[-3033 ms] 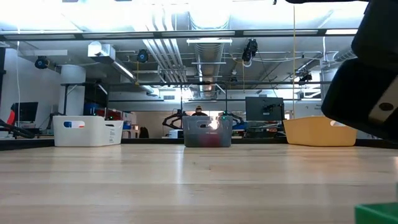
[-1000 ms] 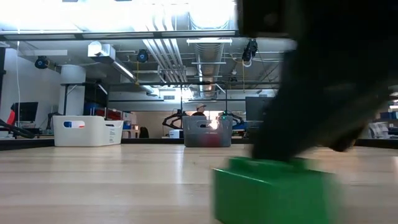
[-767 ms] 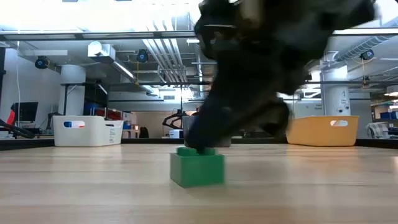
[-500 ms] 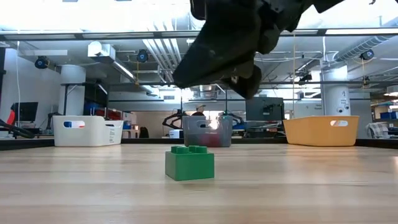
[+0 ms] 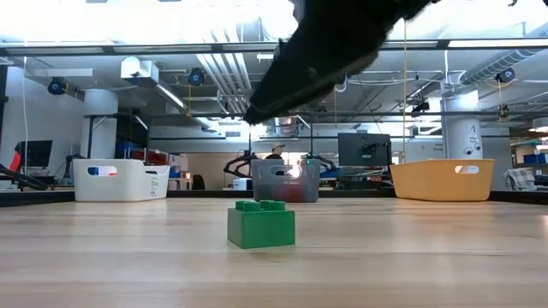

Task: Sort blocks by size
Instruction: Put the small green game piece into the black bin

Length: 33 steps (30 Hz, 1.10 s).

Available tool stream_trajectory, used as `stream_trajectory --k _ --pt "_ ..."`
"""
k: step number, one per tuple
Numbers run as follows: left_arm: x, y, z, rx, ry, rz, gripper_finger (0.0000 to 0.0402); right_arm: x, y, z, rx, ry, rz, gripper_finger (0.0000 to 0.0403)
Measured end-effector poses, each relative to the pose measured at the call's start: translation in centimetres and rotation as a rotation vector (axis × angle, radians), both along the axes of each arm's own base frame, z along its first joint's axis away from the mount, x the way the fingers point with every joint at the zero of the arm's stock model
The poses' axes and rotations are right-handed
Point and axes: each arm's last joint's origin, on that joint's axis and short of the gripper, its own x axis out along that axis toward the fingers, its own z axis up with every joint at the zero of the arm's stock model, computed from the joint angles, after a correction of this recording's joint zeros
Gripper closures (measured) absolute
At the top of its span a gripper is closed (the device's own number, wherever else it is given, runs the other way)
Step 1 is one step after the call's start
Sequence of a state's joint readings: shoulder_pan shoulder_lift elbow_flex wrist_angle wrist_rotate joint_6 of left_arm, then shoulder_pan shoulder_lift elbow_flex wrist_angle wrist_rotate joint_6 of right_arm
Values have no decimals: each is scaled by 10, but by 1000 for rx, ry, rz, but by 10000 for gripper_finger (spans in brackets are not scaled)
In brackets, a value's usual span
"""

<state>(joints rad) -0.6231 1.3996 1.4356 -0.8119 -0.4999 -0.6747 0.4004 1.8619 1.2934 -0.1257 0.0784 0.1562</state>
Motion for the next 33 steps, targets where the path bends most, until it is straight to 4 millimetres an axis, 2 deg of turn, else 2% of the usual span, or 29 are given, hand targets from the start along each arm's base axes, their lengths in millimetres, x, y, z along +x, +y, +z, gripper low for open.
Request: stream_trajectory --k 4,7,17,20,24,33 --pt "-2 2 9 13 -30 27 366 1 0 -6 -52 4 46 177" --pt "-2 3 12 12 -36 30 366 1 1 -11 -73 10 65 151" --pt "0 2 9 30 -33 42 366 9 4 -56 -102 108 72 137" --pt "0 2 9 30 -33 42 366 10 5 -64 -98 128 63 144" --pt "0 2 9 32 -30 42 366 10 4 -64 -94 126 70 166" --pt "0 2 9 41 -33 45 366 11 5 -63 -81 127 114 272"
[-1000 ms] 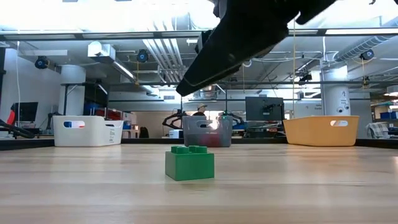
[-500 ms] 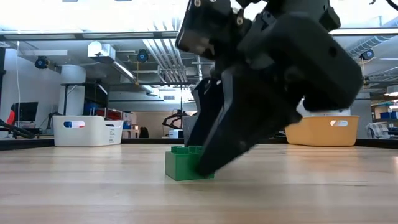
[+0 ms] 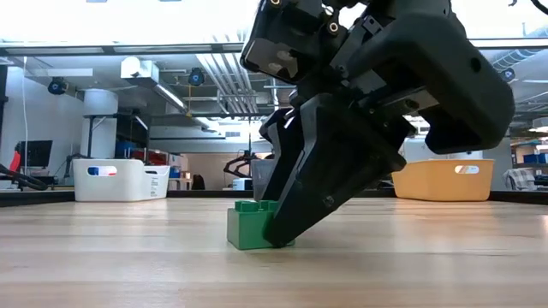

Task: Sort blocks by size
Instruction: Put the small green game piece into the black bin

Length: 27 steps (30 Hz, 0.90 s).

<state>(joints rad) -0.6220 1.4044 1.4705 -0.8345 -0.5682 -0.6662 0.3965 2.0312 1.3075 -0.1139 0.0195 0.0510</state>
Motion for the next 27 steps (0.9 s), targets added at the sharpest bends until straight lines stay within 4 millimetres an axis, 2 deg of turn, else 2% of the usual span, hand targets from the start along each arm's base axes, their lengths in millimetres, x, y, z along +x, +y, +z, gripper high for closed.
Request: stream_trajectory --k 6,8,11,14,21,25,27 --pt "0 1 0 12 -8 16 366 4 -6 10 -2 -9 -5 271" --pt "1 1 0 15 -10 21 366 6 -13 25 -8 -9 -15 271" --pt "1 2 1 13 -14 24 366 10 -32 59 -35 -34 -26 271" --pt "2 2 1 11 -15 28 366 11 -67 90 -66 -58 -66 271" --pt "2 4 2 19 -42 80 366 -2 -175 150 -127 -170 -236 271" --pt "3 6 4 15 -62 99 366 -16 -237 164 -117 -198 -341 271" --pt "4 8 5 23 -73 119 366 -24 -267 165 -117 -196 -415 271"
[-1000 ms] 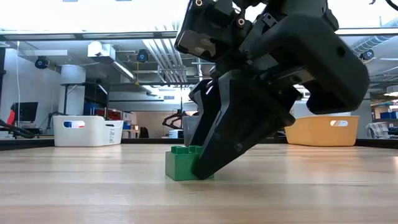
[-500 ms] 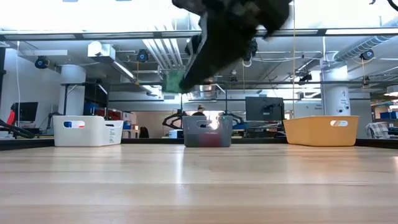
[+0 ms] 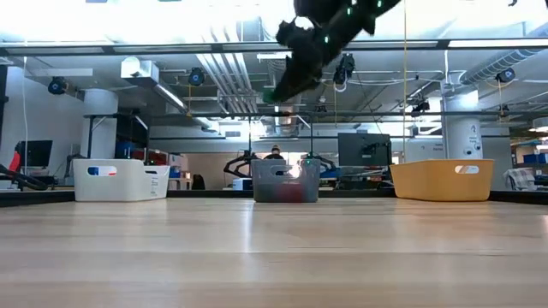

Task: Sort blocks by size
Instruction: Put the small green game piece into the black bin

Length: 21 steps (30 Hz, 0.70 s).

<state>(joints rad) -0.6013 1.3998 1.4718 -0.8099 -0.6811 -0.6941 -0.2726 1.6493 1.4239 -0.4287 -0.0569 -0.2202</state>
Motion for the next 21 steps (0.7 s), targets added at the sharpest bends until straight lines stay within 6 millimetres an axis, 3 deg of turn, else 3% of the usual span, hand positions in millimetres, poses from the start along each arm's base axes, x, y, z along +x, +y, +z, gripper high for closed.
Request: stream_trajectory --k 5,9,13,21 --pt "4 7 1 10 -13 49 366 -15 -60 -9 71 -19 -142 271" --pt "6 12 1 -18 -23 86 366 -22 -87 -23 120 -6 -109 271" --pt "6 13 1 -21 -29 104 366 -24 -100 -34 110 18 -72 270" --pt "7 15 2 -11 -44 136 366 -16 -106 -54 85 48 -33 262"
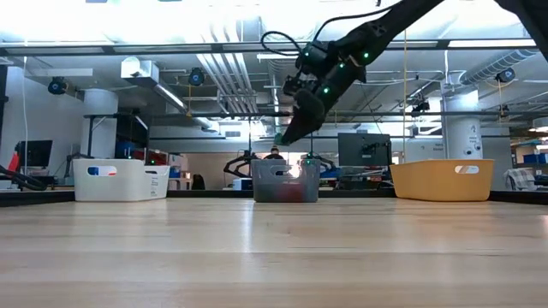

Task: Sort blocks by size
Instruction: Put the small green game piece into the black bin, then adjust the brown block in the yellow bin

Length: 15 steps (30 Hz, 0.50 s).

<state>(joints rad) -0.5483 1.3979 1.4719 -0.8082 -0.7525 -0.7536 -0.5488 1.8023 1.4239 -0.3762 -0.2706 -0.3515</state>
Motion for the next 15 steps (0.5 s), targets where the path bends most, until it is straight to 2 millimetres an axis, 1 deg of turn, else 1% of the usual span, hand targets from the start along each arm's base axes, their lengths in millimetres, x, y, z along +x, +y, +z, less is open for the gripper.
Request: stream_trajectory --k 2,7,11,15 --pt "0 1 0 0 0 3 366 3 -2 -4 0 -4 -15 250" --pt "2 5 0 1 1 19 366 8 -7 -12 7 25 -84 203" --pt "5 9 0 0 0 37 366 10 -8 -8 18 9 -104 175" --pt "6 13 0 0 0 51 366 8 -4 5 78 -38 -139 158"
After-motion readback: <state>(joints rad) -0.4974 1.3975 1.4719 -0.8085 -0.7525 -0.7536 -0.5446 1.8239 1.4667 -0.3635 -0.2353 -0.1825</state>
